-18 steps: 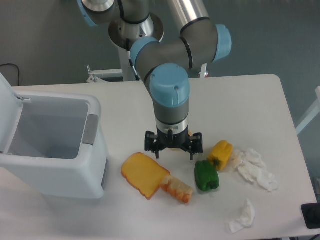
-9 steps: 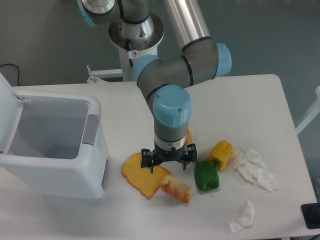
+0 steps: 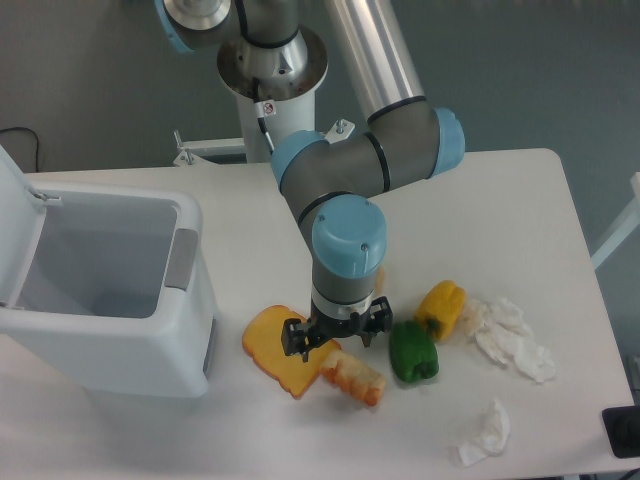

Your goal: Pick up the square bread

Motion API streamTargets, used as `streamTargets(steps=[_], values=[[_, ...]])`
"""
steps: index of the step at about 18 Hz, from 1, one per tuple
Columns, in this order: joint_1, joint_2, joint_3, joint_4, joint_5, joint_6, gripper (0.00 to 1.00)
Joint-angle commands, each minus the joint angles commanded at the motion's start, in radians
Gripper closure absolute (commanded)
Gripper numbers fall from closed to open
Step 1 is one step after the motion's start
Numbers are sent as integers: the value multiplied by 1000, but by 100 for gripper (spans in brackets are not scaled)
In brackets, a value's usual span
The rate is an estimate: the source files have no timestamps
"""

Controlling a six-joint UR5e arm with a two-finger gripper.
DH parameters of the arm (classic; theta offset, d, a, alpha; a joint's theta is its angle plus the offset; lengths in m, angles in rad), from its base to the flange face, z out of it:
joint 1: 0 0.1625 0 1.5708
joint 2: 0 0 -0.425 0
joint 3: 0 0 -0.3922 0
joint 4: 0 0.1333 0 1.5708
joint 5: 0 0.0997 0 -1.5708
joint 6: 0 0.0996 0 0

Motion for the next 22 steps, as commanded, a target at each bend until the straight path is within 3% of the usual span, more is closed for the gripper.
streamTargets(steps=[13,22], values=[[9,-75,3,25,51,-40,0],[18,-121,31,63,54,-170,0]])
